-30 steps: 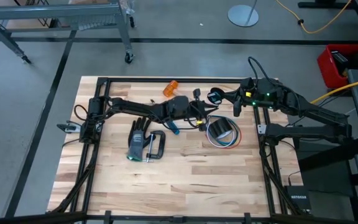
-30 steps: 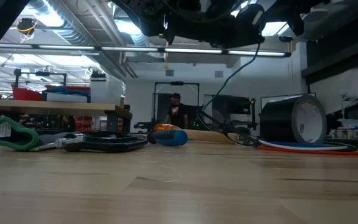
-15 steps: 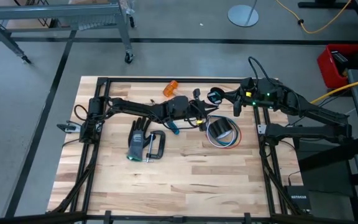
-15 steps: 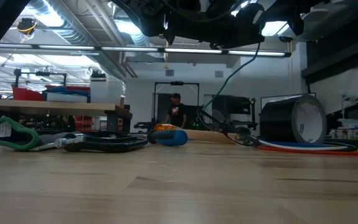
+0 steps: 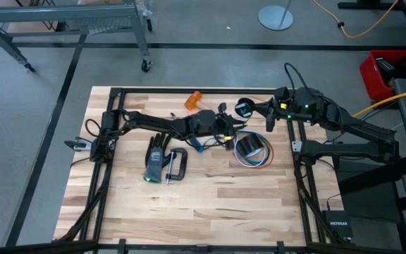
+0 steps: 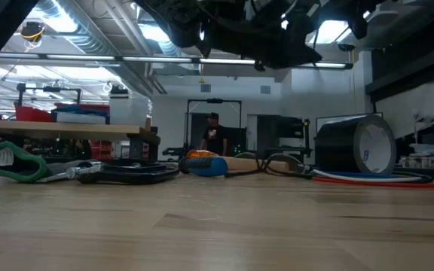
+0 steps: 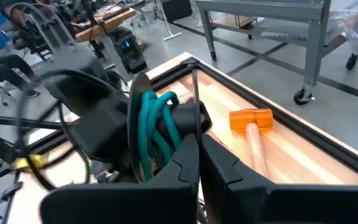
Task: Coil cords
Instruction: Coil the green wire onto the spool
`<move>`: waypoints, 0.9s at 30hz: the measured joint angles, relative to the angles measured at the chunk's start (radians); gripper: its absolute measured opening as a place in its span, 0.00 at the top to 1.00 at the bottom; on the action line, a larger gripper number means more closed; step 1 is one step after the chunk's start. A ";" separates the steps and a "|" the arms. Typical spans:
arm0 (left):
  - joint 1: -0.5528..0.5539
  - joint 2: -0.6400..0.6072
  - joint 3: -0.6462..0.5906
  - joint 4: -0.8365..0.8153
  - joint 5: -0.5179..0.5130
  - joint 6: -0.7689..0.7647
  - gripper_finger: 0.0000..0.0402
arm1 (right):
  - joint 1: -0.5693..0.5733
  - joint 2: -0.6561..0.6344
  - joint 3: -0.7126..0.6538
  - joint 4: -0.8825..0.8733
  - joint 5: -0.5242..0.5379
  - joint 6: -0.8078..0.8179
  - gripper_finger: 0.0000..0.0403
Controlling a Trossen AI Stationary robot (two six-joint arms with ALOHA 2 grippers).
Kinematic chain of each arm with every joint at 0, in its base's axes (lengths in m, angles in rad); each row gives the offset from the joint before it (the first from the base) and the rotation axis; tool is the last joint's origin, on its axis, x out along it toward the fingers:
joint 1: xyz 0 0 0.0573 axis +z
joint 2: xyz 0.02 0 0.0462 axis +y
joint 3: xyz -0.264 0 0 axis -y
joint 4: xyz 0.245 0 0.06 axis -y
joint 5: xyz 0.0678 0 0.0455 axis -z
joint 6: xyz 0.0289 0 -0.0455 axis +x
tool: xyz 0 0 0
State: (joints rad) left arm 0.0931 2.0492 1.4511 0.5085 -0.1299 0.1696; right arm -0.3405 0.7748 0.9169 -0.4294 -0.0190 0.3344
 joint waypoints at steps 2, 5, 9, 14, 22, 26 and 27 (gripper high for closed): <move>0.000 0.000 -0.001 -0.003 0.000 -0.010 0.81 | 0.000 0.000 0.000 0.003 0.000 0.000 1.00; -0.002 -0.001 0.000 0.009 -0.001 0.000 0.73 | 0.000 -0.003 0.000 0.003 0.000 0.000 1.00; -0.006 -0.001 0.000 0.005 -0.001 0.002 0.67 | 0.000 -0.002 -0.001 0.021 0.000 0.000 1.00; -0.010 -0.001 0.001 -0.001 -0.001 0.001 0.67 | 0.000 -0.003 -0.002 0.029 0.000 -0.001 1.00; -0.025 -0.002 0.002 -0.007 -0.001 0.001 0.70 | 0.000 -0.008 -0.004 0.048 0.000 -0.001 1.00; -0.030 -0.004 0.002 -0.006 0.000 0.001 0.70 | 0.000 -0.022 -0.004 0.077 -0.001 -0.002 1.00; -0.031 -0.004 0.002 -0.006 0.000 0.001 0.70 | 0.000 -0.026 -0.004 0.083 -0.001 -0.002 1.00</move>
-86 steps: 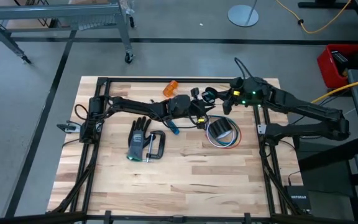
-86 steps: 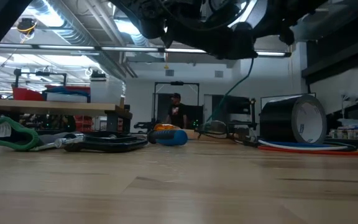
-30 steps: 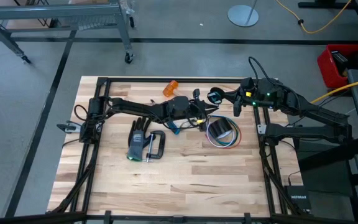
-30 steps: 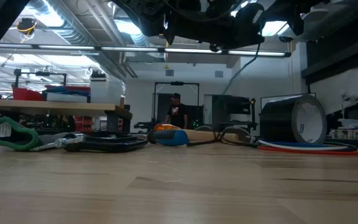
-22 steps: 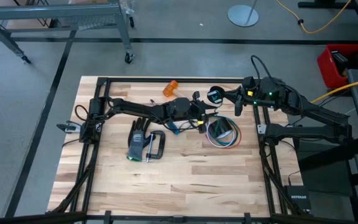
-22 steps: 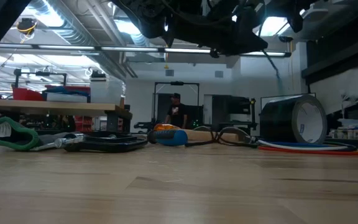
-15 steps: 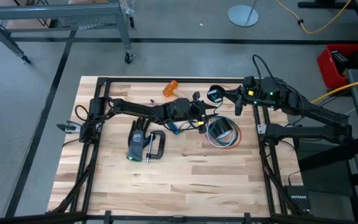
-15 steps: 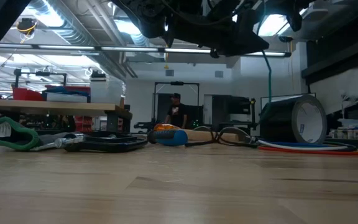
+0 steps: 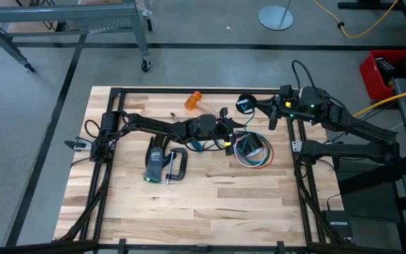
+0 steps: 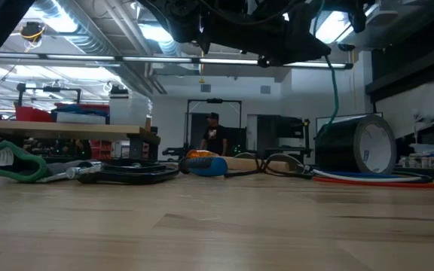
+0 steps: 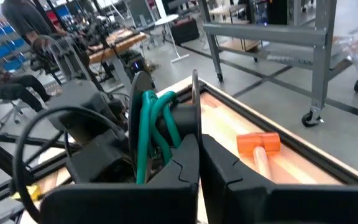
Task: Coil cords
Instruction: Coil the green wire onto the spool
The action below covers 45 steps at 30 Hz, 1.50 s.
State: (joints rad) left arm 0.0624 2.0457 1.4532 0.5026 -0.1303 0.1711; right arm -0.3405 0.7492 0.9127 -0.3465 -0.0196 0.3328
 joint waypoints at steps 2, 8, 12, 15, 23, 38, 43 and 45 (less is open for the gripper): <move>0.001 0.000 0.000 0.000 0.000 0.000 0.70 | 0.000 -0.008 0.000 0.005 0.000 0.000 1.00; 0.001 0.000 0.000 0.000 0.000 0.000 0.70 | 0.000 -0.027 0.000 0.009 0.000 0.000 1.00; 0.001 0.000 0.000 0.001 0.000 0.000 0.70 | 0.000 -0.027 0.000 0.024 0.000 -0.003 1.00; 0.001 0.000 0.000 0.002 0.026 0.000 0.70 | 0.000 -0.027 -0.001 0.058 0.000 -0.025 1.00; 0.001 -0.002 0.001 0.005 0.045 0.000 0.70 | 0.000 -0.006 -0.001 0.089 0.008 -0.037 1.00; -0.005 -0.002 0.001 0.000 0.084 0.000 0.70 | 0.000 0.053 -0.001 0.168 0.001 -0.097 1.00; -0.005 -0.002 0.001 -0.007 0.083 0.000 0.81 | 0.000 0.052 -0.001 0.173 0.001 -0.100 1.00; -0.005 -0.002 0.001 -0.008 0.083 0.000 0.88 | 0.000 0.052 -0.001 0.173 0.001 -0.102 1.00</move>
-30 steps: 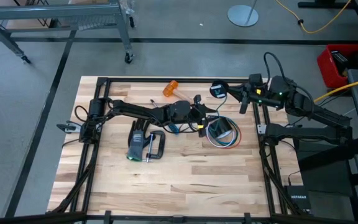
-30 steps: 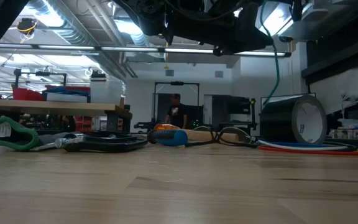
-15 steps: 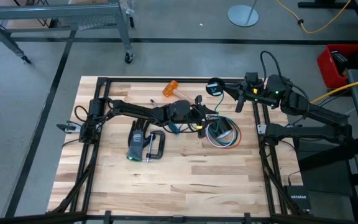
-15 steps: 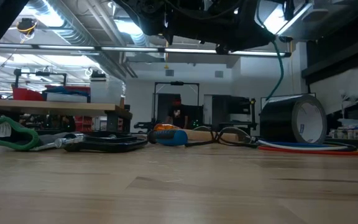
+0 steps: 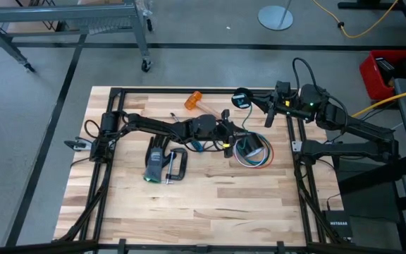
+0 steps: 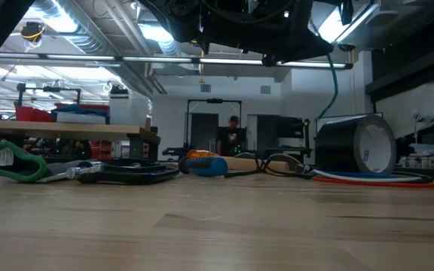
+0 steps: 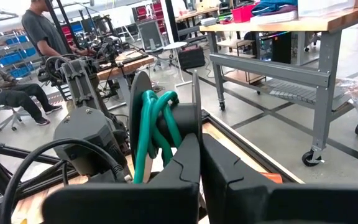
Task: Coil cords
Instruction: Coil the green wire onto the spool
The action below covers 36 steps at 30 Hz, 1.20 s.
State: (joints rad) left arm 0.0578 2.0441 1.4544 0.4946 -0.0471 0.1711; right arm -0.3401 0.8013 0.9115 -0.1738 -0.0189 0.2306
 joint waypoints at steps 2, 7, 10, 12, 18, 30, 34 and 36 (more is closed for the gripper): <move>0.000 0.000 0.000 -0.007 0.000 0.000 0.95 | 0.000 0.000 0.000 0.000 0.000 0.000 1.00; 0.002 0.000 0.000 -0.044 -0.012 -0.015 0.98 | 0.000 -0.001 0.000 -0.027 0.000 -0.001 1.00; 0.002 0.000 0.000 -0.112 -0.066 -0.027 0.99 | 0.000 -0.024 0.000 -0.091 0.000 -0.001 1.00; 0.003 0.000 0.000 -0.161 -0.096 -0.034 0.99 | 0.000 -0.045 0.000 -0.134 0.000 -0.002 1.00; 0.008 -0.002 0.002 -0.312 -0.173 -0.066 1.00 | 0.000 -0.124 -0.001 -0.332 -0.001 -0.001 1.00; 0.079 -0.003 0.003 -0.428 -0.177 -0.131 1.00 | -0.001 -0.164 -0.001 -0.655 -0.106 0.011 1.00; 0.111 -0.002 0.002 -0.428 -0.142 -0.173 1.00 | -0.001 -0.125 -0.001 -0.701 -0.098 0.001 1.00; 0.123 -0.001 0.000 -0.416 -0.105 -0.200 1.00 | -0.001 -0.101 -0.001 -0.711 -0.094 -0.005 1.00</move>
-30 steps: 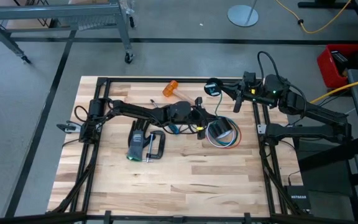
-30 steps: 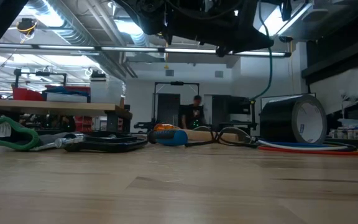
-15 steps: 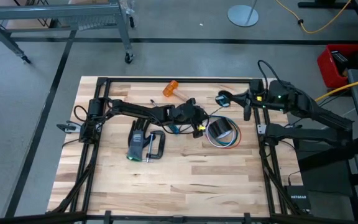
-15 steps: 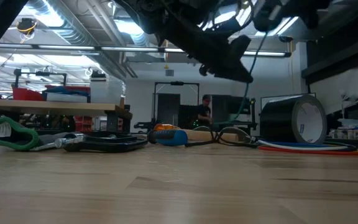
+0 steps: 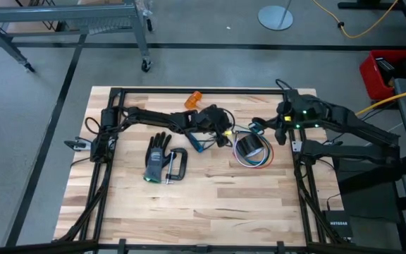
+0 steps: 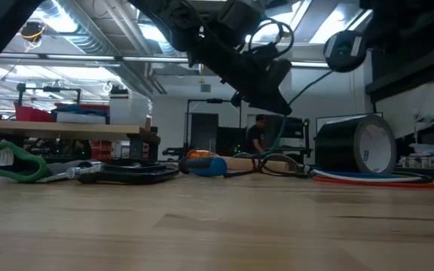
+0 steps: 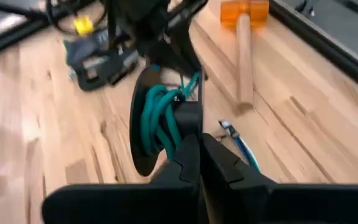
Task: Coil cords
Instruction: Coil the green wire onto the spool
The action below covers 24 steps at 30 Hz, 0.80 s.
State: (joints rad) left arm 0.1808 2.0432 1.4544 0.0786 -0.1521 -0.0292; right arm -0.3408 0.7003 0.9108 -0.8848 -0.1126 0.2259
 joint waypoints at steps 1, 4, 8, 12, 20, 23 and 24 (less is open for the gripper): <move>0.005 0.001 0.000 0.011 0.014 -0.015 1.00 | 0.000 0.012 0.000 -0.003 0.000 -0.010 1.00; 0.015 0.001 -0.001 0.034 0.043 -0.039 1.00 | 0.000 0.057 0.000 0.000 0.000 -0.048 1.00; 0.029 0.003 0.018 0.017 0.071 -0.075 1.00 | 0.000 0.130 0.001 0.001 0.006 -0.067 1.00; 0.040 0.003 0.048 0.002 0.109 -0.079 1.00 | 0.000 0.200 0.001 0.018 0.025 -0.075 1.00; 0.046 0.003 0.116 -0.052 0.202 -0.081 1.00 | 0.001 0.321 0.001 0.032 0.121 -0.075 1.00; 0.046 0.002 0.155 -0.158 0.202 -0.080 1.00 | 0.001 0.350 0.001 0.050 0.138 -0.059 1.00; 0.046 0.001 0.162 -0.192 0.202 -0.080 1.00 | 0.001 0.358 0.001 0.055 0.138 -0.054 1.00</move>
State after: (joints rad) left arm 0.2264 2.0441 1.6166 -0.1134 0.0494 -0.1093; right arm -0.3397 1.0579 0.9115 -0.8298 0.0257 0.1721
